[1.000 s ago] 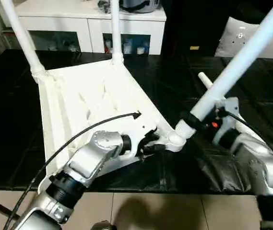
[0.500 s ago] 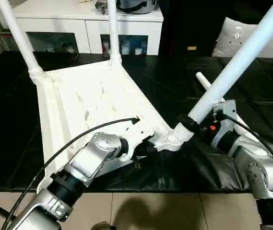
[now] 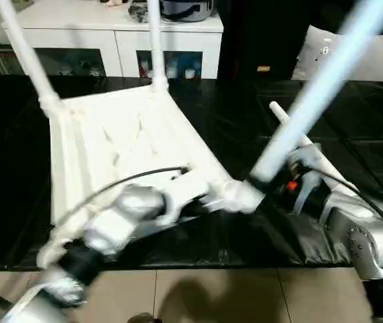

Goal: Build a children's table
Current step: Insert table leg to table base

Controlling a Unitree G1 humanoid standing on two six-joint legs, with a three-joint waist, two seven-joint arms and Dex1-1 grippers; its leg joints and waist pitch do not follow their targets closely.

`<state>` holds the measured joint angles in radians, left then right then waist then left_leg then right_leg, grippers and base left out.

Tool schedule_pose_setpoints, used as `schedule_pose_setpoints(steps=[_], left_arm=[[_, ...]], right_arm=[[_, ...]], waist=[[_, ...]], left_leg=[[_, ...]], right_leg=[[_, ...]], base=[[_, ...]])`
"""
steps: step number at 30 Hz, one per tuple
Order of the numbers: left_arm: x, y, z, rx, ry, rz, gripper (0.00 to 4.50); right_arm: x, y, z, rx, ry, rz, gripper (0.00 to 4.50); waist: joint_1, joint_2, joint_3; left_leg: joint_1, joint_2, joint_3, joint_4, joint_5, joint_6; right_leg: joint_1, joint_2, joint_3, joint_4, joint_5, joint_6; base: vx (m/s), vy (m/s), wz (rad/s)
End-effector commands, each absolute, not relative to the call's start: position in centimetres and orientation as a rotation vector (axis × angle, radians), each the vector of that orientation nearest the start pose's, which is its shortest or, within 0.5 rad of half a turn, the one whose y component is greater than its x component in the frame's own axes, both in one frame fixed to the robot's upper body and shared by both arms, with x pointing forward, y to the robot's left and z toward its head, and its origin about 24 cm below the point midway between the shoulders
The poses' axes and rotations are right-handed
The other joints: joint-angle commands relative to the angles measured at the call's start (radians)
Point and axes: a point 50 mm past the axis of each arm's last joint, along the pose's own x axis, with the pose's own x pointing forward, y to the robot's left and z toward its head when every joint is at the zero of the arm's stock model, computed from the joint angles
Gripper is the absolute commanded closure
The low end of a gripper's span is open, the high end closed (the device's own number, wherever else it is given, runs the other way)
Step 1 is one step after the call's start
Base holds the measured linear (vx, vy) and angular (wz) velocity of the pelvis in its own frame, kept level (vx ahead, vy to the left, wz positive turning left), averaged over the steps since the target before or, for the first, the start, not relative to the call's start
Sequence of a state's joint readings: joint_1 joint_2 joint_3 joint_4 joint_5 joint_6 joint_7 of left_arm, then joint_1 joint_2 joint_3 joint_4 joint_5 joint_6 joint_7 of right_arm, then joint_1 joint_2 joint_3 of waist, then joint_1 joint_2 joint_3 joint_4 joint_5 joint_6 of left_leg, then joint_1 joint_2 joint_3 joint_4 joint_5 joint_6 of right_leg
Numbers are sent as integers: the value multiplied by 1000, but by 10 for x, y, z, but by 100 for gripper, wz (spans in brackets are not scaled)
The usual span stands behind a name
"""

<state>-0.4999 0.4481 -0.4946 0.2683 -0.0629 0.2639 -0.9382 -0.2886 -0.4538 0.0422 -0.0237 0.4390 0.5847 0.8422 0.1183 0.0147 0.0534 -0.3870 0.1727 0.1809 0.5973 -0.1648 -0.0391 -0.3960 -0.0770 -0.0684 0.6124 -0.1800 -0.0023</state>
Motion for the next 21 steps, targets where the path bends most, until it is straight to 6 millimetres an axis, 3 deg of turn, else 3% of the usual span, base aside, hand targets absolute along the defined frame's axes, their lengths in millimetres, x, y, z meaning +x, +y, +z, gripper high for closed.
schedule_pose_setpoints(steps=[1,5,12,13,14,17,21], left_arm=[[289,110,48,523,443,-1319,450],[289,115,48,534,444,-1350,450],[289,117,47,519,443,-1386,450],[288,118,46,503,448,-1396,450],[288,118,46,497,450,-1401,450],[287,118,46,500,451,-1407,450],[286,118,46,496,457,-1428,450]], right_arm=[[281,-161,92,56,328,1004,262],[287,-158,92,35,351,1028,262],[292,-153,85,9,410,1070,262],[294,-152,83,3,416,1064,262],[295,-152,82,2,418,1060,262],[297,-152,81,7,416,1048,262],[299,-151,78,9,423,1046,262]], waist=[[1,0,-64],[3,0,-66],[4,-1,-63],[4,-11,-62],[5,-5,-62],[5,-4,-63],[7,-5,-64]], left_leg=[[31,61,-30,-82,-332,-23],[27,61,-27,-83,-311,-31],[30,59,-25,-80,-325,-32],[29,60,-25,-81,-325,-32],[30,61,-26,-81,-327,-35],[35,63,-27,-83,-344,-42],[32,62,-26,-84,-332,-43]], right_leg=[[23,-77,49,-91,-360,-142],[30,-78,50,-78,-272,-181],[30,-84,52,-85,-340,-171],[30,-84,52,-86,-353,-168],[29,-86,52,-85,-364,-169],[27,-83,52,-85,-358,-169],[30,-83,53,-81,-326,-177]], base=[[0,0,0],[0,0,0],[0,0,0],[0,0,0],[0,0,0],[0,0,0],[0,0,0]])
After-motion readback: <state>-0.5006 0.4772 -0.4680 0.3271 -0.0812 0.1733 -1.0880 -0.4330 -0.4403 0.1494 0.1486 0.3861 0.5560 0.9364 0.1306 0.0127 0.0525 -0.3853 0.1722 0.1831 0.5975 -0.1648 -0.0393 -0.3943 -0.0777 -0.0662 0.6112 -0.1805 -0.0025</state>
